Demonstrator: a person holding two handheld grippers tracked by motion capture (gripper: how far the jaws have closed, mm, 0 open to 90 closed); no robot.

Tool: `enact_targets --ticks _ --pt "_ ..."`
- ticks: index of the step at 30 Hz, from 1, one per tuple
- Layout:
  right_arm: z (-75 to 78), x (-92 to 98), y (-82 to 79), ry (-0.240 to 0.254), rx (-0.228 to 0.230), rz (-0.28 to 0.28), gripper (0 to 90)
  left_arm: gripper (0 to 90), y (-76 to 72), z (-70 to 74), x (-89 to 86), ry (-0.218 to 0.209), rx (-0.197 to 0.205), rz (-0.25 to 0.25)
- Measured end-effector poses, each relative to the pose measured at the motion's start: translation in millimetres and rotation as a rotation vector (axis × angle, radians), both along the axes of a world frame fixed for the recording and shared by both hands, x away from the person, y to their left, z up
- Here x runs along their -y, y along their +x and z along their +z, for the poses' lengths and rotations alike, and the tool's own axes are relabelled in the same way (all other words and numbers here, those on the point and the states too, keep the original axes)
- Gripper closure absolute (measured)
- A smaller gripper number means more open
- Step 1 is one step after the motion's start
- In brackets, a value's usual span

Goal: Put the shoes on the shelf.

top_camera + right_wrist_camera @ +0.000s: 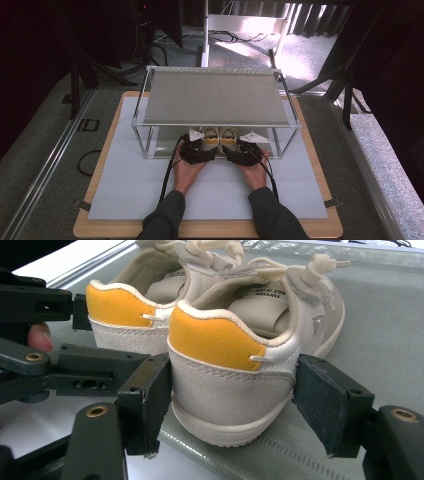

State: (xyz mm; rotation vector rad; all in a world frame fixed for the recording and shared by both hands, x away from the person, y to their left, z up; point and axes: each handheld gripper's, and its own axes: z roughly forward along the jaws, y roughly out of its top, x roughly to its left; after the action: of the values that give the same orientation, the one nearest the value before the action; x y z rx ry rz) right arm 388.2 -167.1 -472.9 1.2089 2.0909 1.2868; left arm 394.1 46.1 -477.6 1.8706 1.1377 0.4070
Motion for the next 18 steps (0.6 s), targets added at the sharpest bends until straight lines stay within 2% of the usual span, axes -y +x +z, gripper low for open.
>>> enact_targets --ticks 5,14,18 --pt "-1.3 -0.3 0.9 -0.001 -0.015 -0.006 32.2 25.1 2.4 -0.5 1.4 0.000 -0.003 0.009" --pt "-2.9 -1.0 0.2 -0.023 -0.006 -0.003 32.2 25.0 4.2 -1.1 2.3 -0.002 -0.008 0.017" --pt "-3.0 -1.7 -0.6 -0.025 -0.005 -0.008 31.6 24.7 2.4 -2.3 -0.3 -0.030 -0.020 0.035"
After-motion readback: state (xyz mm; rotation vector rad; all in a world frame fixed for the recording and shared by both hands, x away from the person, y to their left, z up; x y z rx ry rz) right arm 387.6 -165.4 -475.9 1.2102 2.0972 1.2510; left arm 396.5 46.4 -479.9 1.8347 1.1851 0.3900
